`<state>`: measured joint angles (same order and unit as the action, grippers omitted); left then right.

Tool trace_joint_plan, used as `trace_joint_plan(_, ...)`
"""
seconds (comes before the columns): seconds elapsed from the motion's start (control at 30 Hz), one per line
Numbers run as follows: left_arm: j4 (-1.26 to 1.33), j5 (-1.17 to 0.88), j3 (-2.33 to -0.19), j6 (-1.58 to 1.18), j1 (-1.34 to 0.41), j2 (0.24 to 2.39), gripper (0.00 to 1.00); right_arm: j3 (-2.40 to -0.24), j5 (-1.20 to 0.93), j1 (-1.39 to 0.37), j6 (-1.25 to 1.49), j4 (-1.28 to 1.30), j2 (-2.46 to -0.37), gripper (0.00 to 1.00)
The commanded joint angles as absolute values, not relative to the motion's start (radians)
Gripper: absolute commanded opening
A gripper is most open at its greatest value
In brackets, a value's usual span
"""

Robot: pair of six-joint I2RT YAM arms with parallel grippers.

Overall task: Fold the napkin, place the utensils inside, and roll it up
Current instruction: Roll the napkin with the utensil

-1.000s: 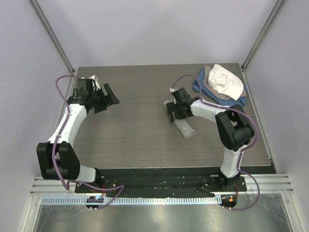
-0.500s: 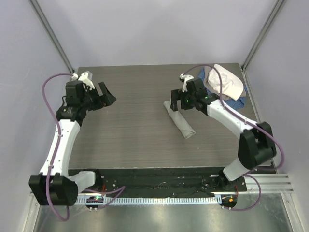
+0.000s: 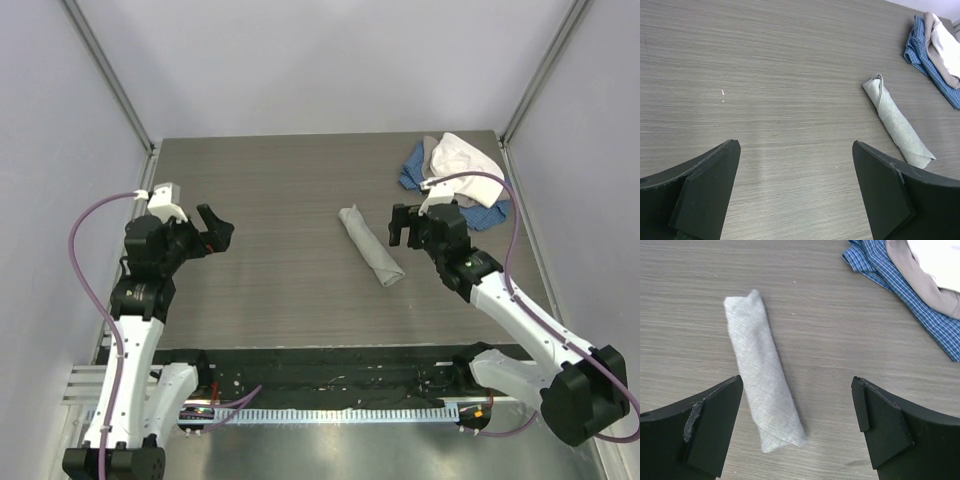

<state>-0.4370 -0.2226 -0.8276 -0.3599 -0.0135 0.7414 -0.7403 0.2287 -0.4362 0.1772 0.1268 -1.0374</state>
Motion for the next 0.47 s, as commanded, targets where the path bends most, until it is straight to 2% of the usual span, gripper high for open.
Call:
trace_joint_plan(0.0, -0.387, -0.170, -0.813, -0.362, -0.015, 0.689, 1.00, -0.698, 0.310, -0.434, 0.198, 0.049, -0.991, 1.00)
trace_joint_plan(0.43, -0.423, -0.143, -0.805, -0.351, -0.015, 0.683, 1.00, -0.695, 0.302, -0.433, 0.219, 0.035, -1.008, 1.00)
